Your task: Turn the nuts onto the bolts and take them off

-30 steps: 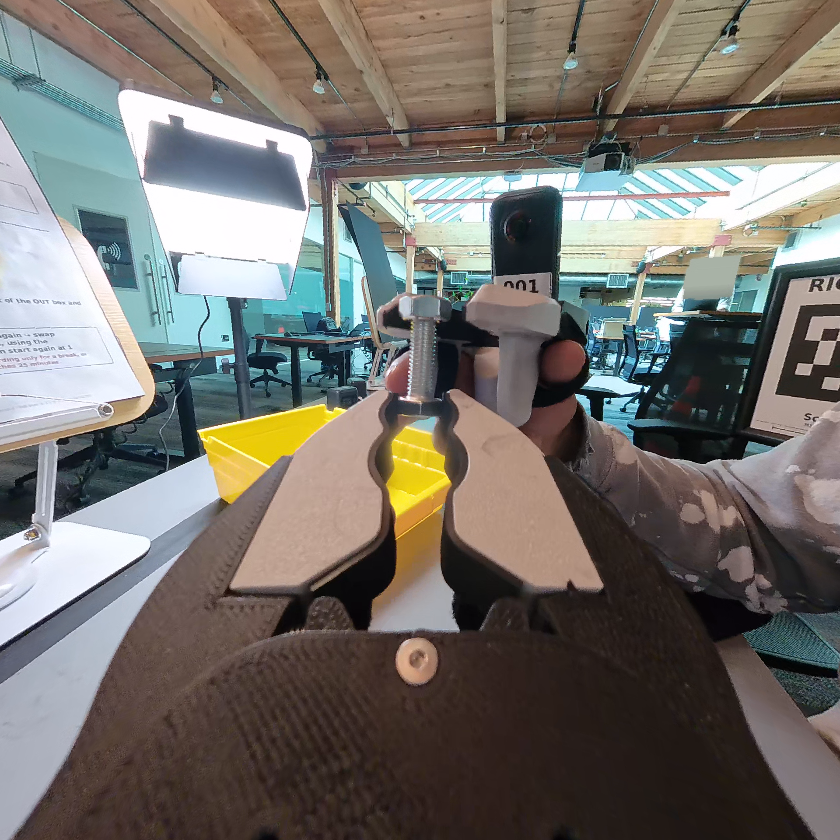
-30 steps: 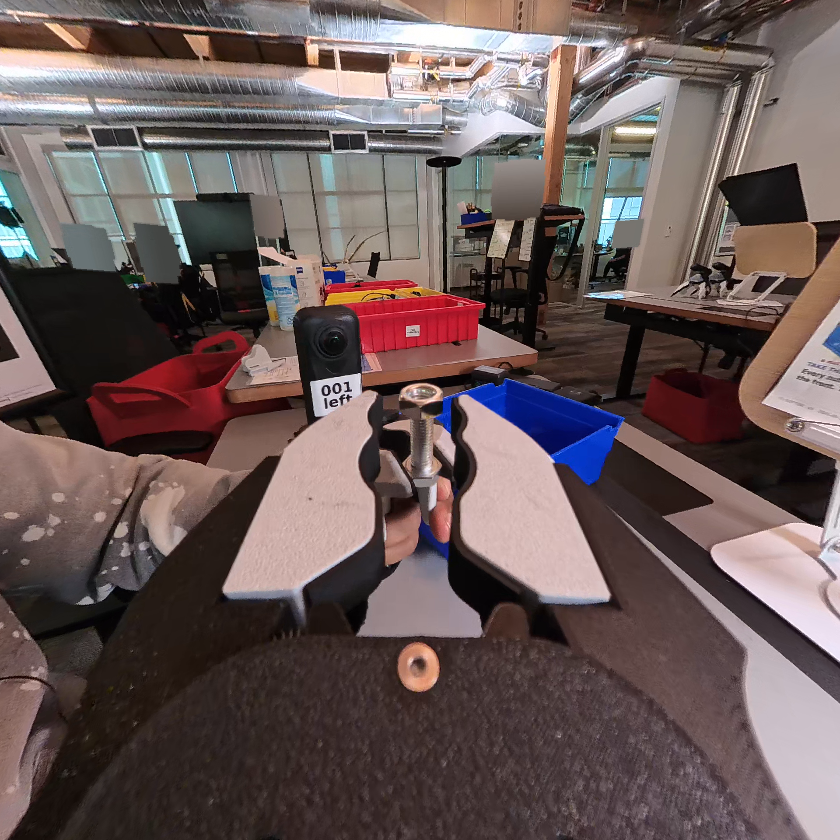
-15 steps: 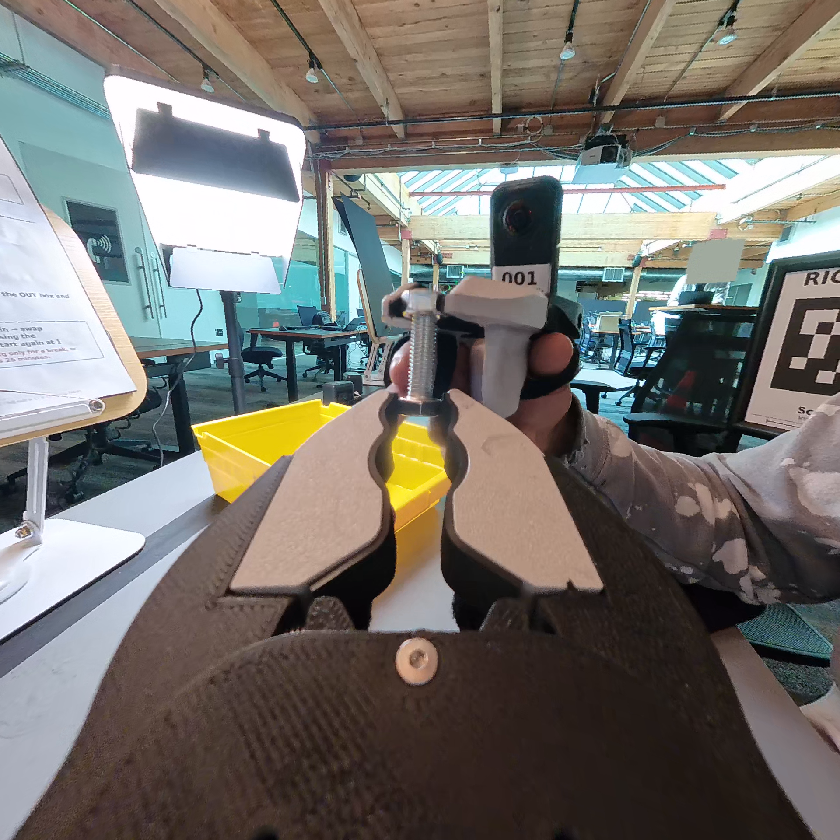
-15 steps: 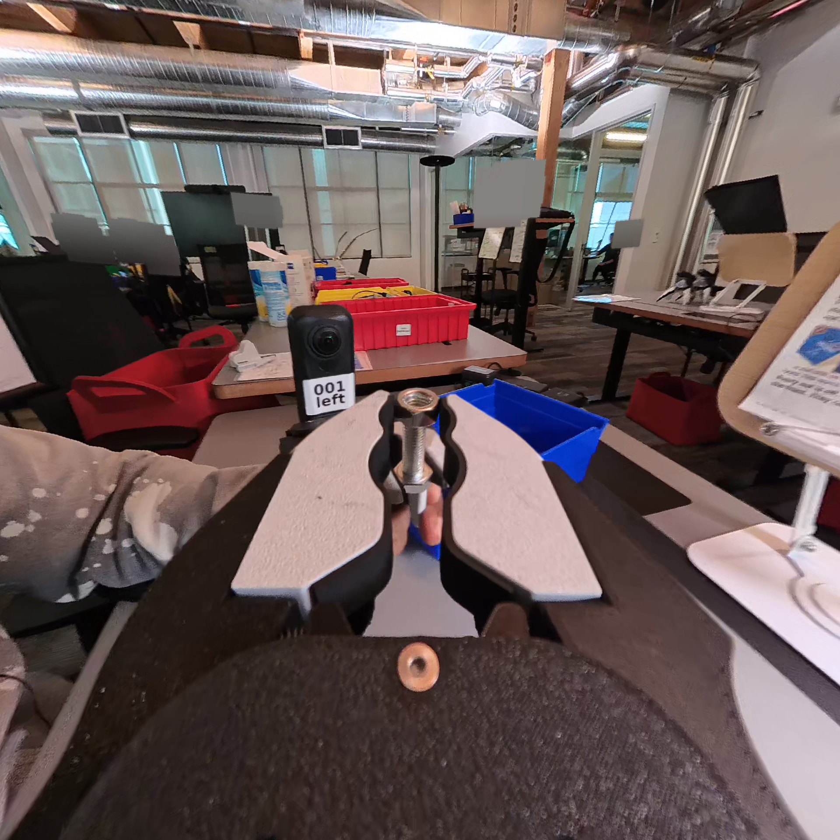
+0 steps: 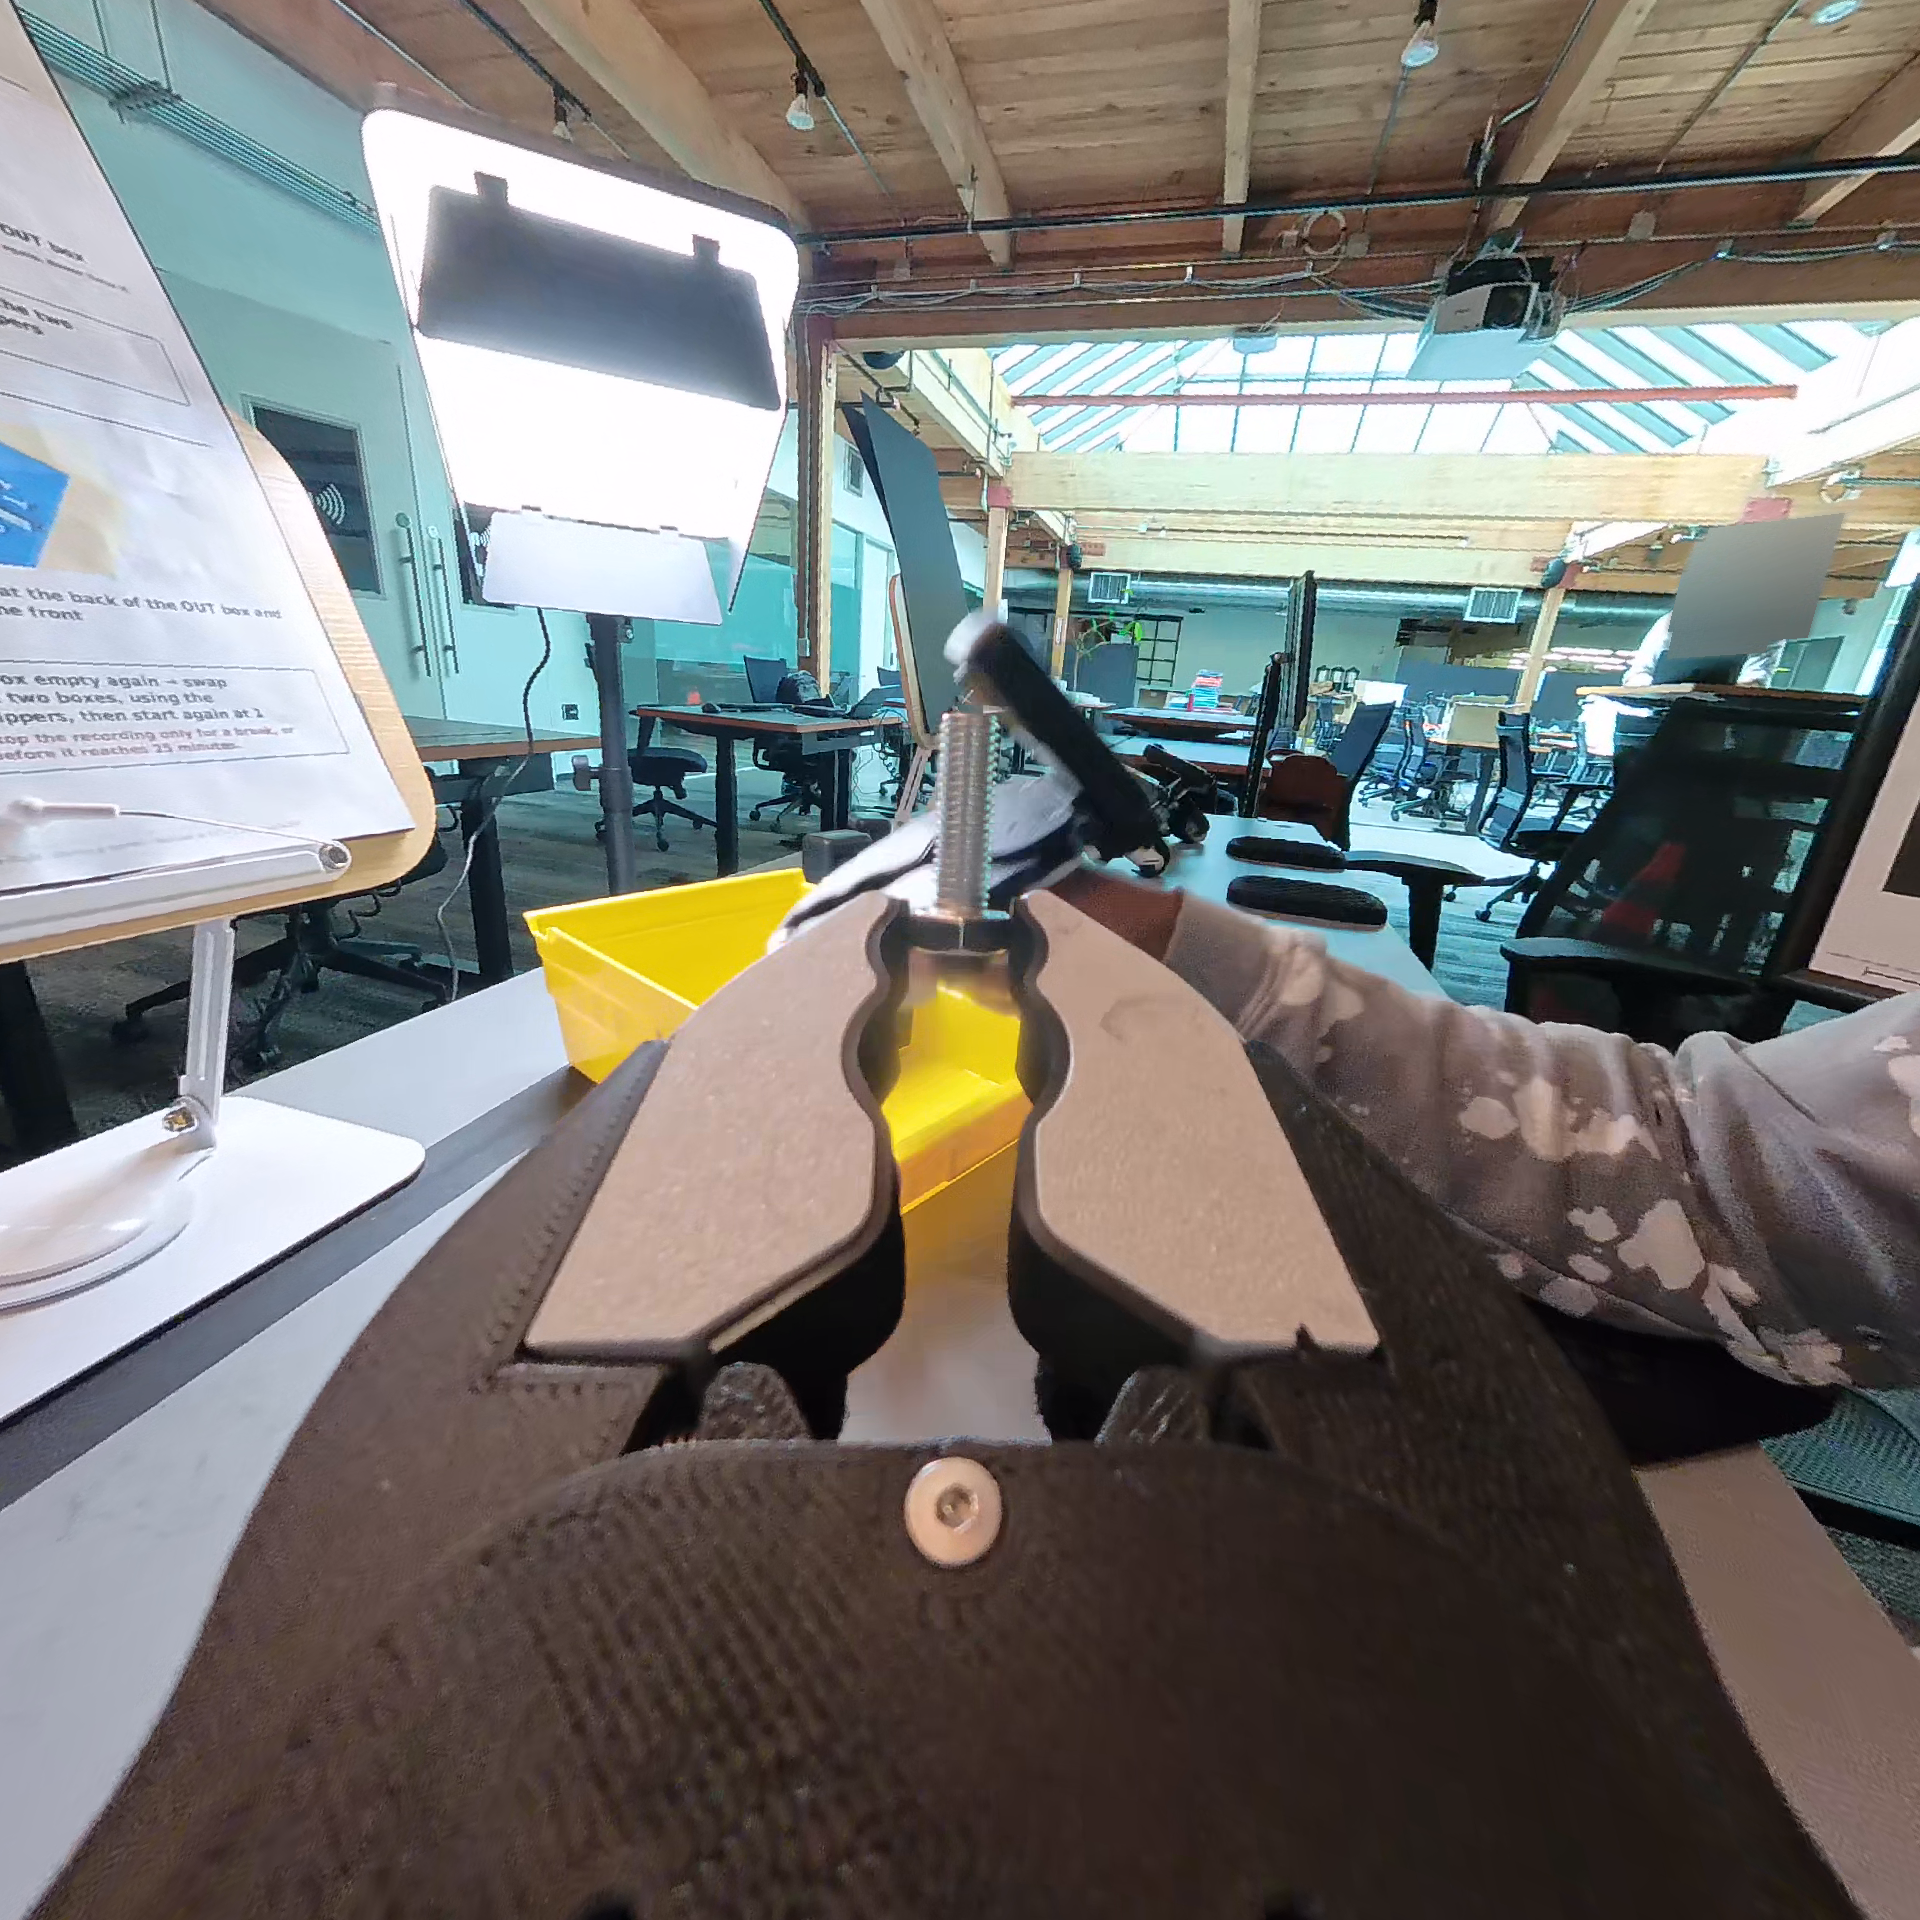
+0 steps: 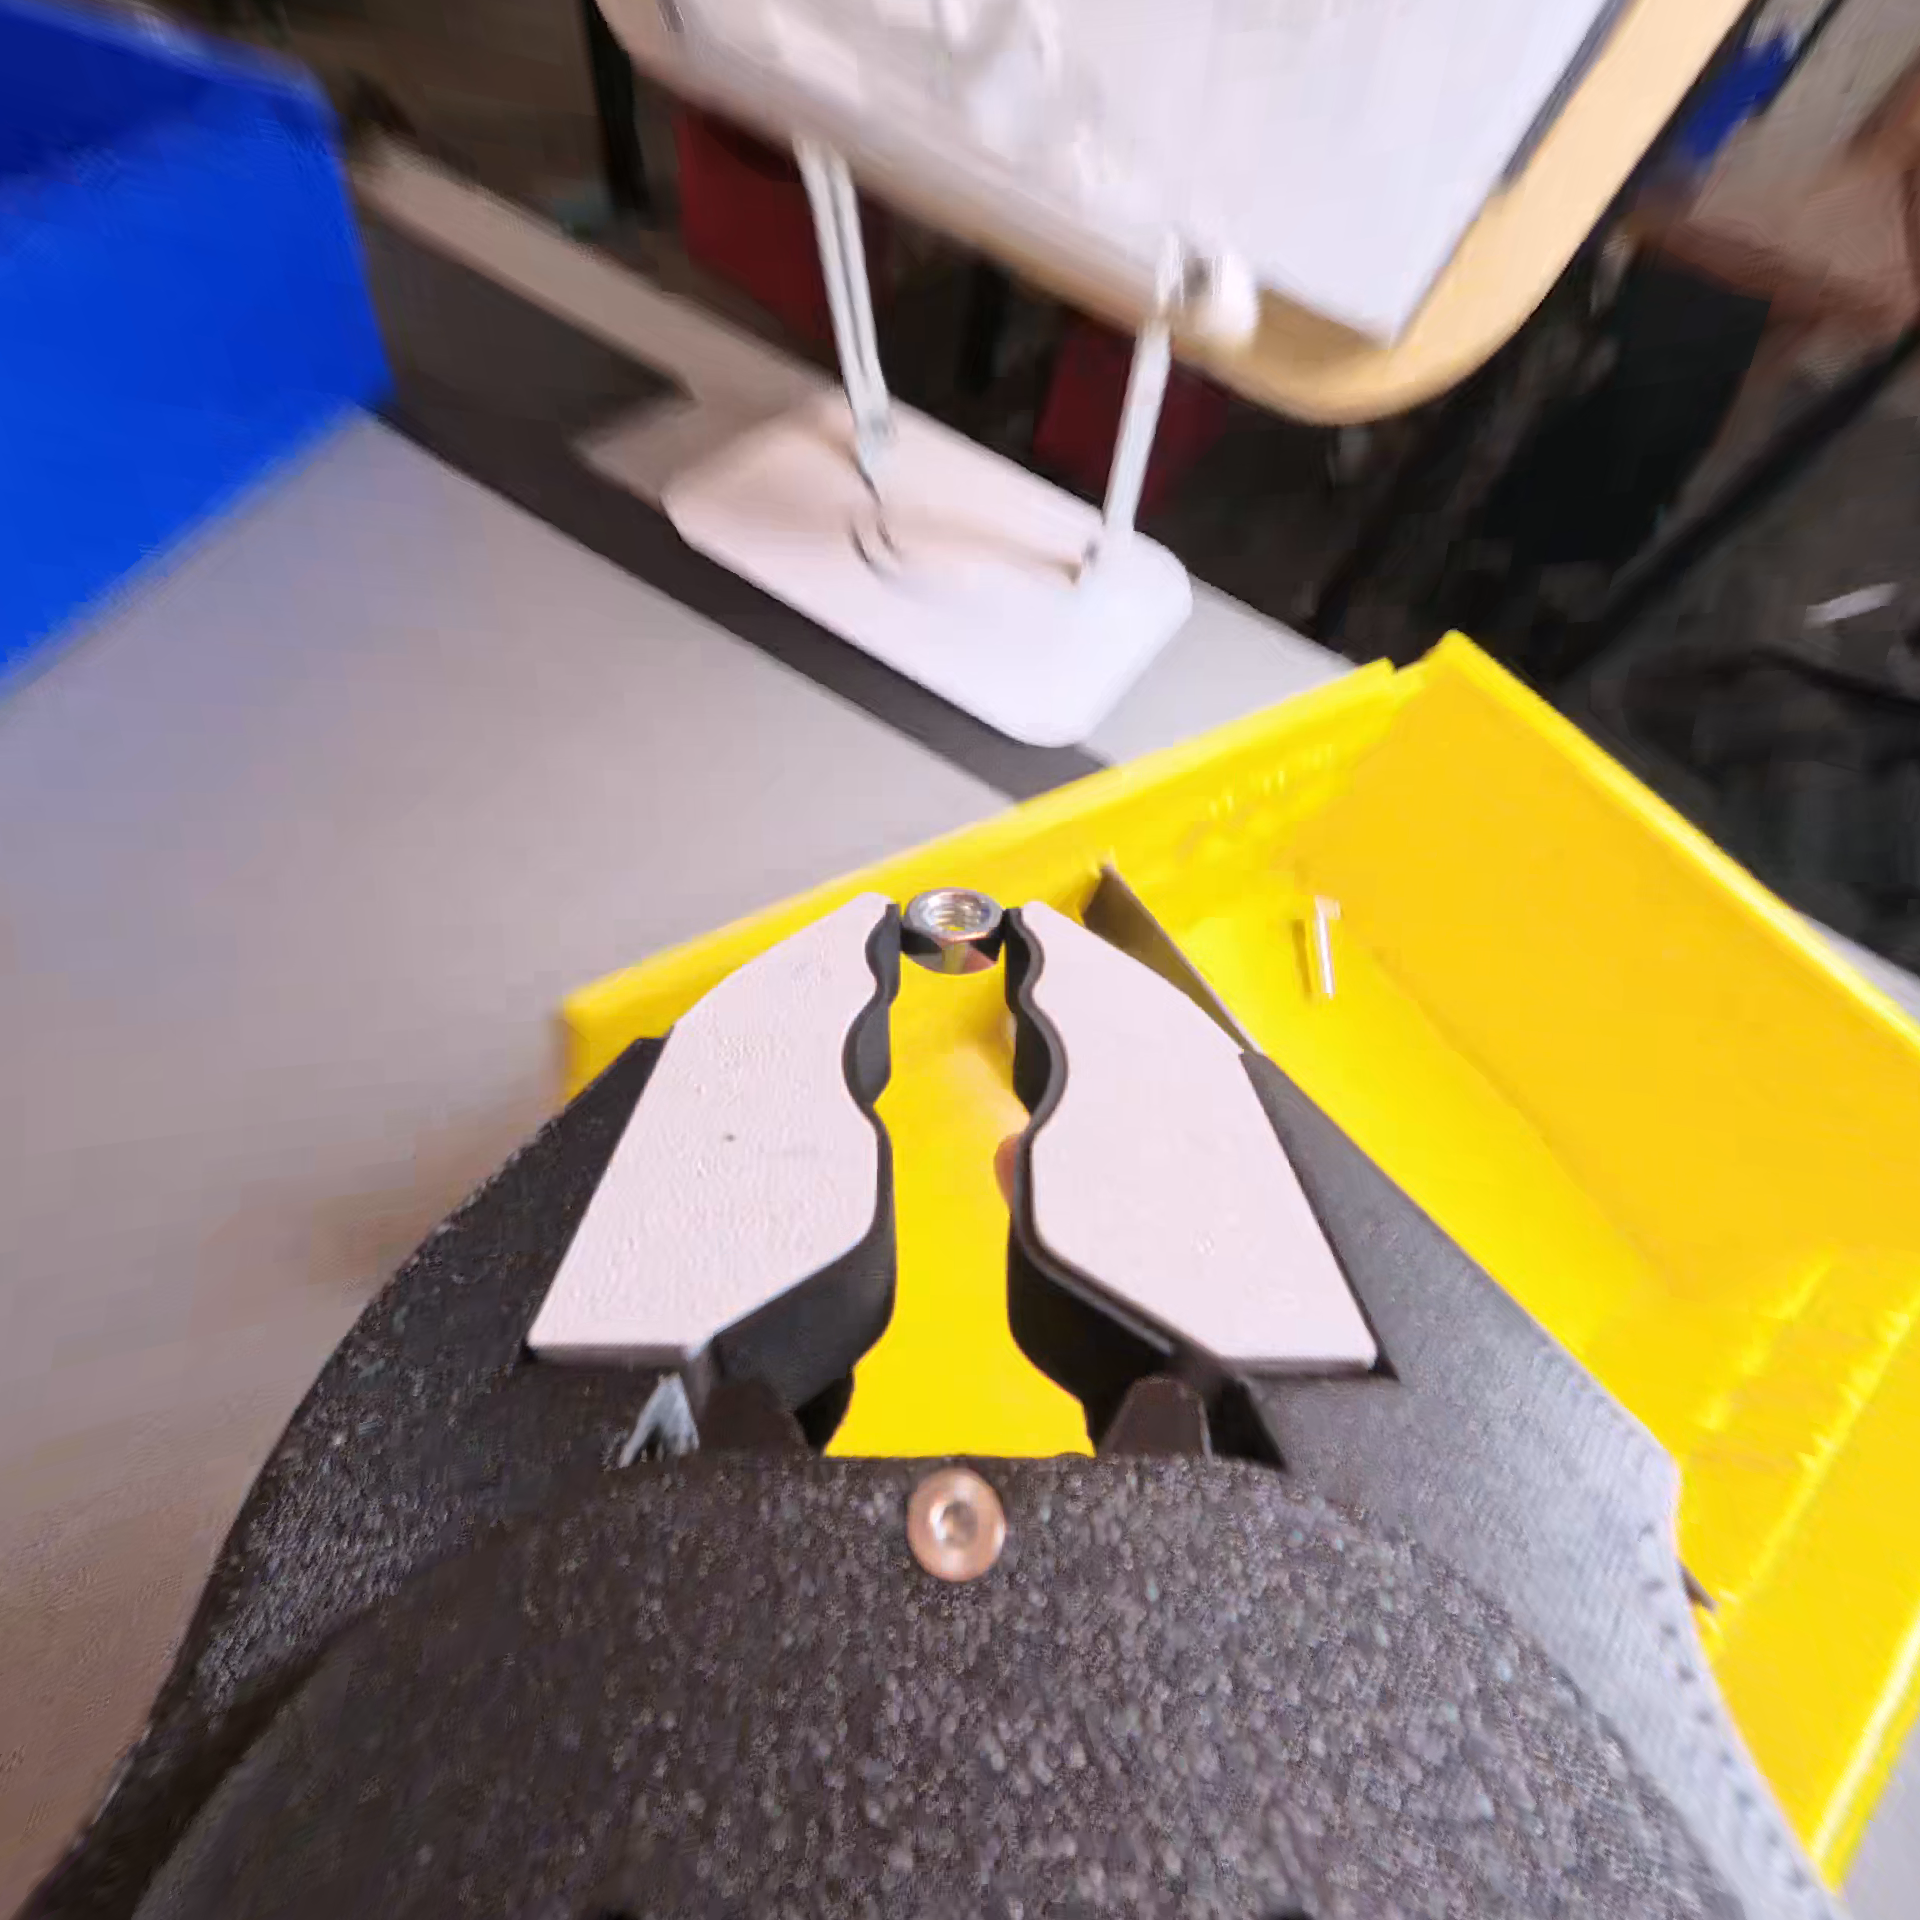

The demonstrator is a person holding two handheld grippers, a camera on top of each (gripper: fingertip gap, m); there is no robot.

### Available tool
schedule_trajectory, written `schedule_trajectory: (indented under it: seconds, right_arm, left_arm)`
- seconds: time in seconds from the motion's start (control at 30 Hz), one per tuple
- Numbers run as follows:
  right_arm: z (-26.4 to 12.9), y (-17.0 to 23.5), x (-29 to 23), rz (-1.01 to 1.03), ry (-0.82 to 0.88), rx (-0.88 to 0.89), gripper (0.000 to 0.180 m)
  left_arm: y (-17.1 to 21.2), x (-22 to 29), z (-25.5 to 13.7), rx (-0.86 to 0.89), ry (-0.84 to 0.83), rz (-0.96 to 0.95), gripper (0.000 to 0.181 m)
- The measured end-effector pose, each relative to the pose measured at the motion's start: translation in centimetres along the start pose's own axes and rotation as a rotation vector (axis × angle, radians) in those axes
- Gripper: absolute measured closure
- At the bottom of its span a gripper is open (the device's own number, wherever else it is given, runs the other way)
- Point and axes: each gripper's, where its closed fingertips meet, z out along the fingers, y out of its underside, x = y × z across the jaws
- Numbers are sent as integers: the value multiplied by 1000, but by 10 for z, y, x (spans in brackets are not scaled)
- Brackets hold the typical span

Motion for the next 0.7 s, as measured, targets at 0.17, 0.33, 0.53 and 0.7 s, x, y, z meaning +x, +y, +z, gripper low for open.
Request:
schedule_trajectory:
  seconds: [0.17,0.33,0.53,0.7]
  right_arm:
    - [44,76,19,-42,-2,-293,161]
    - [57,103,24,-62,7,-407,161]
    - [39,79,21,-5,-31,-317,151]
    - [-9,-15,-15,-40,-200,81,152]
  left_arm:
    - [7,-1,2,-23,4,-7,162]
    - [17,0,5,-57,13,-5,162]
    - [28,-6,6,-121,-5,-39,162]
    - [61,-15,7,-340,-38,-68,162]
